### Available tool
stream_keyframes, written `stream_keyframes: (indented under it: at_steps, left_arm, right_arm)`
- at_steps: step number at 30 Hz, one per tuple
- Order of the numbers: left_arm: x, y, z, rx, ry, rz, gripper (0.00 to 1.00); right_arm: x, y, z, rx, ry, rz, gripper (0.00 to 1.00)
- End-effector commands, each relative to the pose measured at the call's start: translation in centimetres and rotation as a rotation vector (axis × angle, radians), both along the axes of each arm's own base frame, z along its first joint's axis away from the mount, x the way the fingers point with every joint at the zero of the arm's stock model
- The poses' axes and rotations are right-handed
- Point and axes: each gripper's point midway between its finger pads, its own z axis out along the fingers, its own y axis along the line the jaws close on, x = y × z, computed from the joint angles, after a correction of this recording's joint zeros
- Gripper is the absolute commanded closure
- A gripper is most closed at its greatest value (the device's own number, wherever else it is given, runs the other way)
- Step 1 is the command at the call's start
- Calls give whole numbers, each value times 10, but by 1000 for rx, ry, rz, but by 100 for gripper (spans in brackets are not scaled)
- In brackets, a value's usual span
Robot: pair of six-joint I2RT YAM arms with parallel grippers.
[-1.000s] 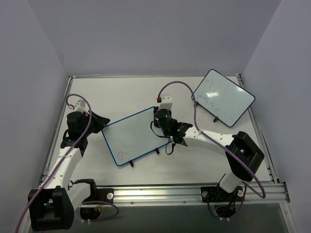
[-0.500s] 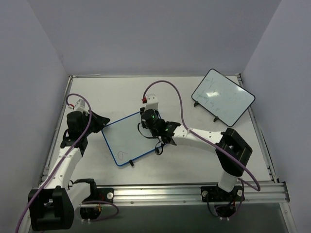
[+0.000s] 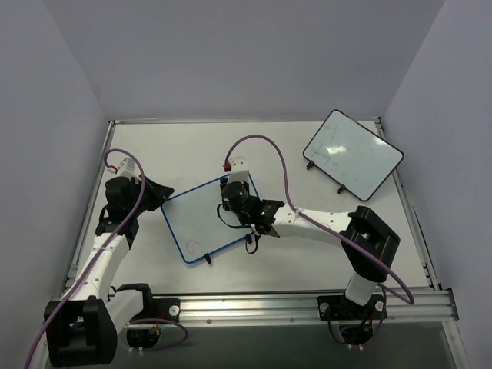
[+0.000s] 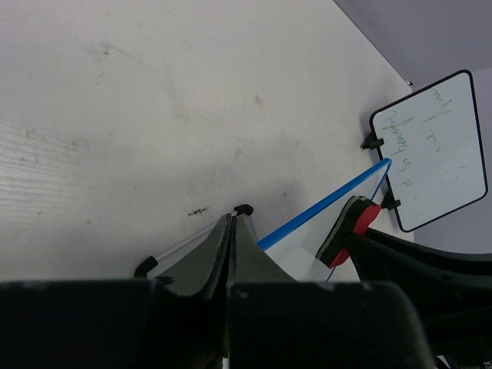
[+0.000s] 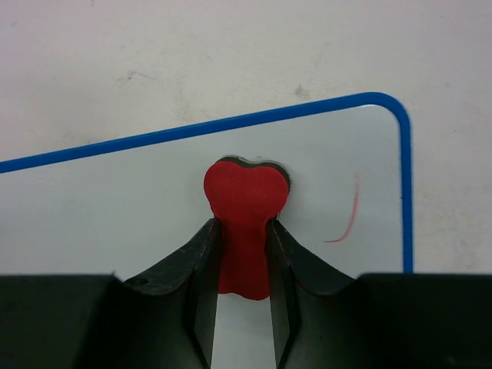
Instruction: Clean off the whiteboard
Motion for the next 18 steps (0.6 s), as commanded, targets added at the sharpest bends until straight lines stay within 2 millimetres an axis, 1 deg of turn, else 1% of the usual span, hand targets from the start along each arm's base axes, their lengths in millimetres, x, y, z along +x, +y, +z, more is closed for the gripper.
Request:
stream_keyframes:
  at_steps: [1, 4, 5, 6, 8, 12, 18]
  left_arm:
    - [4, -3, 16, 4, -64, -17, 98]
    - [4, -3, 17, 4, -65, -17, 98]
    - [4, -3, 17, 4, -65, -17, 98]
    - [4, -2, 16, 3, -62, -15, 98]
    - [5, -2, 16, 3, -63, -15, 98]
    - [5, -2, 16, 2, -63, -13, 98]
    - [5, -2, 16, 4, -62, -14, 98]
  right_arm:
    - [16, -47, 2, -28, -3, -112, 100]
    - [18, -67, 1, -31, -2, -140, 100]
    - [20, -75, 5, -26, -9, -156, 100]
    - [19, -81, 3, -33, -6, -163, 100]
    - [21, -89, 7, -28, -12, -177, 100]
    - [20, -92, 4, -36, -6, -173, 100]
    - [15, -83, -6, -23, 15, -143, 100]
